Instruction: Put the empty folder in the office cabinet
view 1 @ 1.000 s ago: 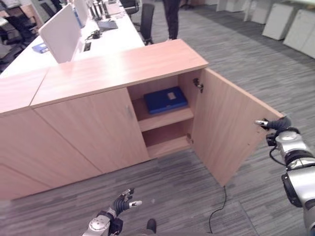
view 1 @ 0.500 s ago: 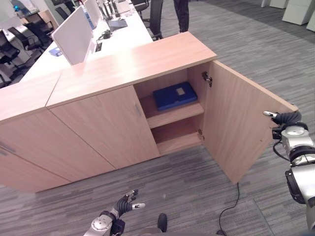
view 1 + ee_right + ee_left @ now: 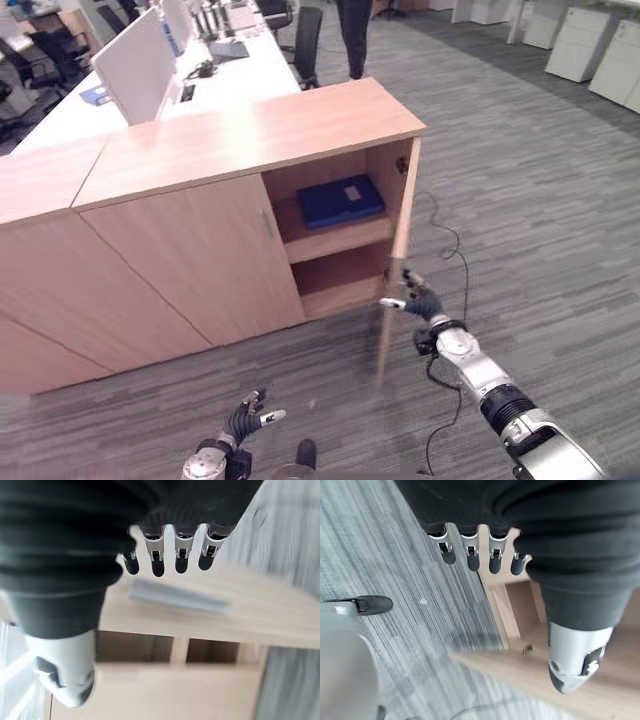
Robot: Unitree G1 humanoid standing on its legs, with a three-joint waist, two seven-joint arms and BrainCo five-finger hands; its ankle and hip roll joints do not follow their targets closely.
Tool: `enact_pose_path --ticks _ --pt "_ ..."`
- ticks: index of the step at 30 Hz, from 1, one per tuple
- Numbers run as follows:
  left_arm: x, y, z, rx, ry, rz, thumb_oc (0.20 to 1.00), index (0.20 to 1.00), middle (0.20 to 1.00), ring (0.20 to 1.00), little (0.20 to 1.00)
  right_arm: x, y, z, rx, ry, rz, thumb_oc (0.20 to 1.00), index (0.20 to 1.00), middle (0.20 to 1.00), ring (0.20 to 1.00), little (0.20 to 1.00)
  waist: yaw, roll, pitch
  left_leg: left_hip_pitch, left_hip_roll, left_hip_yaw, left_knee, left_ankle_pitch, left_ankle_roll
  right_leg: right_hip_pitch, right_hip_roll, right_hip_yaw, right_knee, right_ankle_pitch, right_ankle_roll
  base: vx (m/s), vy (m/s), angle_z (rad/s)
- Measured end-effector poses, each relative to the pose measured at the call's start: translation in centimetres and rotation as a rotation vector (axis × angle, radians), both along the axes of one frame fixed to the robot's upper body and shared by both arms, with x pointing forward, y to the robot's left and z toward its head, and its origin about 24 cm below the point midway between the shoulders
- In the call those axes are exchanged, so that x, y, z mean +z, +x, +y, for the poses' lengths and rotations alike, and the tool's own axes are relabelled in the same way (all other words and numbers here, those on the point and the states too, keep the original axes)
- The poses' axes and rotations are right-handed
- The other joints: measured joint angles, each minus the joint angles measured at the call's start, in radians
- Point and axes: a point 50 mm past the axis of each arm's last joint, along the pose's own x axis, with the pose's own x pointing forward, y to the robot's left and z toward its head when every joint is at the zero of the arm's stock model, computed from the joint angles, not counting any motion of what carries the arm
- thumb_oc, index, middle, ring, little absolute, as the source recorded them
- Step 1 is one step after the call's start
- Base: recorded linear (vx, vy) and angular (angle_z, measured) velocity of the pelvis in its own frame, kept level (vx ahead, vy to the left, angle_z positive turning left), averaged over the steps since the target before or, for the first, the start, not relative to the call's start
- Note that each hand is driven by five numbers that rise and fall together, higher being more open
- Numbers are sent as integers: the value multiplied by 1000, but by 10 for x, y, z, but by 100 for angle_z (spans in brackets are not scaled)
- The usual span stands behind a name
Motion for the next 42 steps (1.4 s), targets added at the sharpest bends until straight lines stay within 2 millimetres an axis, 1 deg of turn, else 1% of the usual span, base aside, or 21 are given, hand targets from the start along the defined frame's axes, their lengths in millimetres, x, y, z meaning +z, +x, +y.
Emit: enact_pose_path --ticks 1,2,3,5,6,9,11,13,14,15,18,20,21,22,25,26,28,30,38,40,42 --pt "0 4 2 -1 11 -1 1000 1000 1000 1000 1000 1 -1 1 6 6 -3 1000 1000 1000 1000 1000 -6 -23 13 -13 25 150 34 -27 9 13 -31 -42 -5 0 -2 106 152 127" --pt "1 8 2 -14 25 -9 1000 1000 1000 1000 1000 4 -1 4 17 13 -14 1000 1000 1000 1000 1000 -16 -57 30 -4 25 236 45 -17 3 22 -80 -61 -5 -21 18 115 124 84" --pt "1 7 2 -20 31 -7 1000 1000 1000 1000 1000 8 0 6 26 20 -25 1000 1000 1000 1000 1000 -12 -67 34 17 18 255 34 -15 -1 27 -98 -58 -2 -23 26 118 128 52" --pt "-2 -2 3 -32 42 17 1000 1000 1000 1000 1000 19 3 8 42 31 -68 1000 1000 1000 1000 1000 -11 -47 25 72 0 215 -7 30 1 40 -112 -44 36 -24 72 76 150 23" --pt "1 0 11 -41 75 9 1000 1000 1000 1000 1000 19 4 15 39 59 -73 1000 1000 1000 1000 1000 4 -82 26 84 -43 214 -13 12 20 35 -165 -38 92 -34 98 62 159 33" --pt "8 9 27 -35 125 -16 1000 1000 1000 1000 1000 24 8 28 54 101 -89 1000 1000 1000 1000 1000 7 -116 40 102 -78 181 -55 28 70 -167 -267 50 490 -31 165 64 38 49" --pt "13 13 40 -29 162 -25 1000 1000 1000 1000 1000 29 13 32 59 114 -103 1000 1000 1000 1000 1000 15 -127 53 104 -97 149 -56 19 88 -246 -277 141 646 -16 197 213 28 55" --pt "23 25 45 -48 184 -68 1000 1000 1000 1000 1000 37 25 14 2 93 -128 1000 1000 1000 1000 1000 4 -101 65 118 -99 55 -88 31 104 -232 -159 291 596 -117 190 270 -31 122" --pt "30 35 44 -64 177 -112 1000 1000 1000 1000 1000 49 41 -12 -96 55 -152 1000 1000 1000 1000 1000 -2 -90 72 137 -125 -2 -121 46 105 -185 -107 365 406 -139 183 286 -165 144" --pt "33 39 44 -71 170 -131 1000 1000 1000 1000 1000 55 47 -31 -159 29 -165 1000 1000 1000 1000 1000 4 -95 70 139 -147 -25 -121 39 97 -167 -109 382 283 -140 180 324 -226 130" --pt "36 39 51 -59 170 -136 1000 1000 1000 1000 1000 78 58 -82 -301 -57 -208 1000 1000 1000 1000 1000 11 -79 79 151 -175 -86 -122 24 103 -179 -158 359 -10 -42 175 233 -185 87" --pt "40 43 49 -60 148 -161 1000 1000 1000 1000 1000 80 50 -124 -427 -95 -173 1000 1000 1000 1000 1000 -7 -68 86 138 -180 -168 -131 22 100 -173 -177 334 5 -9 184 103 -150 134" --pt "44 45 49 -66 144 -188 1000 1000 1000 1000 1000 80 44 -144 -501 -101 -150 1000 1000 1000 1000 1000 -5 -79 82 138 -180 -196 -131 17 93 -169 -181 313 32 -32 175 190 -256 153" --pt "51 42 60 -87 164 -199 1000 1000 1000 1000 1000 78 32 -175 -619 -127 -96 1000 1000 1000 1000 1000 12 -127 74 145 -178 -199 -131 17 61 -124 -171 295 28 -13 132 156 -189 123" --pt "37 18 56 -79 130 -122 1000 1000 1000 1000 1000 90 19 -215 -774 -149 -49 1000 1000 1000 1000 1000 22 -81 55 161 -115 -210 -127 5 6 -82 -111 262 -2 31 109 99 -188 44" --pt "31 10 49 -92 101 -98 1000 1000 1000 1000 1000 100 14 -228 -796 -173 -53 1000 1000 1000 1000 1000 28 -45 41 159 -82 -219 -129 11 -3 -73 -80 239 -5 44 89 124 -267 8" --pt "31 10 37 -99 54 -112 1000 1000 1000 1000 1000 104 -3 -251 -857 -220 3 1000 1000 1000 1000 1000 23 -20 25 157 -59 -244 -127 18 -23 -56 -55 204 -6 34 67 82 -191 26" --pt "32 13 28 -128 30 -126 1000 1000 1000 1000 1000 103 -11 -259 -884 -232 30 1000 1000 1000 1000 1000 2 -15 23 155 -47 -254 -128 17 -54 -48 -43 192 -6 30 62 17 -145 16" --pt "38 18 24 -145 -2 -153 1000 1000 1000 1000 1000 132 -12 -275 -925 -295 36 1000 1000 1000 1000 1000 -23 36 19 80 -33 -315 -131 2 -52 -83 -23 146 -5 25 53 16 -131 20" --pt "38 20 22 -152 -4 -155 1000 1000 1000 1000 1000 134 -12 -276 -926 -307 33 1000 1000 1000 1000 1000 -25 40 17 68 -33 -308 -131 -36 -73 -87 -33 133 -6 23 50 21 -80 20" --pt "37 21 17 -171 -12 -148 1000 1000 1000 1000 1000 143 -9 -276 -923 -324 13 1000 1000 1000 1000 1000 -22 25 24 52 -75 -301 -31 -38 -74 -98 -75 118 -6 45 24 28 -57 -3"
